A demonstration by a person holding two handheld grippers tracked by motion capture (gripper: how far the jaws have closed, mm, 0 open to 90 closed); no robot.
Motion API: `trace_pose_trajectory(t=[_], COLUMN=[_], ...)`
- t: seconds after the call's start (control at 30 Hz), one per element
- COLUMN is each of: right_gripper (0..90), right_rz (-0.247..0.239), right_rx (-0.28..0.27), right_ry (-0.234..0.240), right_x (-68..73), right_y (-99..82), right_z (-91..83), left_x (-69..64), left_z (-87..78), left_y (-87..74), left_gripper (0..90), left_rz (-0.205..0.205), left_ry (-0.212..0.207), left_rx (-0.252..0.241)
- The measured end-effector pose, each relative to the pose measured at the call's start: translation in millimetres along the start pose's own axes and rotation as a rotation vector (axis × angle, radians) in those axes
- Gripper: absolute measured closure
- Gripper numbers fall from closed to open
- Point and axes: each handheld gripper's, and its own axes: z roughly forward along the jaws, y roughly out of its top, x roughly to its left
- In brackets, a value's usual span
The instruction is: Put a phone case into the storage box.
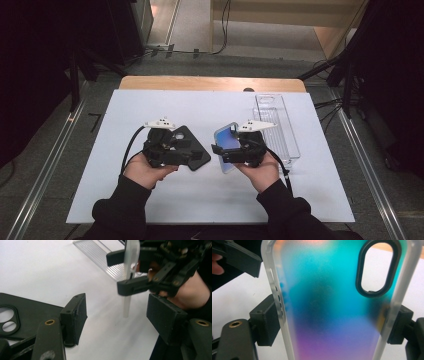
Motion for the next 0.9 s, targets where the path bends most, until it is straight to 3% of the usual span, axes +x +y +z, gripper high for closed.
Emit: trace_pose_trajectory(t=[0.17, 0.4, 0.73, 0.9], right_gripper=[16.2, 16.2, 16.2, 16.2], right_rz=[-0.025, -0.049, -0.059, -0.056], right_rx=[0.015, 0.031, 0.039, 0.032], right_ry=[0.045, 0.101, 0.126, 0.122], right_x=[-5.1, -9.5, -16.2, -20.5], right_y=[2.8, 5.8, 8.9, 11.9], right_z=[-4.1, -9.4, -17.7, -24.1], left_x=[7.4, 16.1, 27.0, 31.3], left_z=[3.9, 9.1, 12.2, 10.6], left_y=[-10.6, -28.7, -55.7, -66.5], left_gripper=[32.5, 27.4, 27.4, 27.4], left_rz=[0.023, 0.123, 0.164, 0.14], left_ry=[-0.018, 0.001, 0.006, 0.001], left_rx=[0.014, 0.059, 0.103, 0.107])
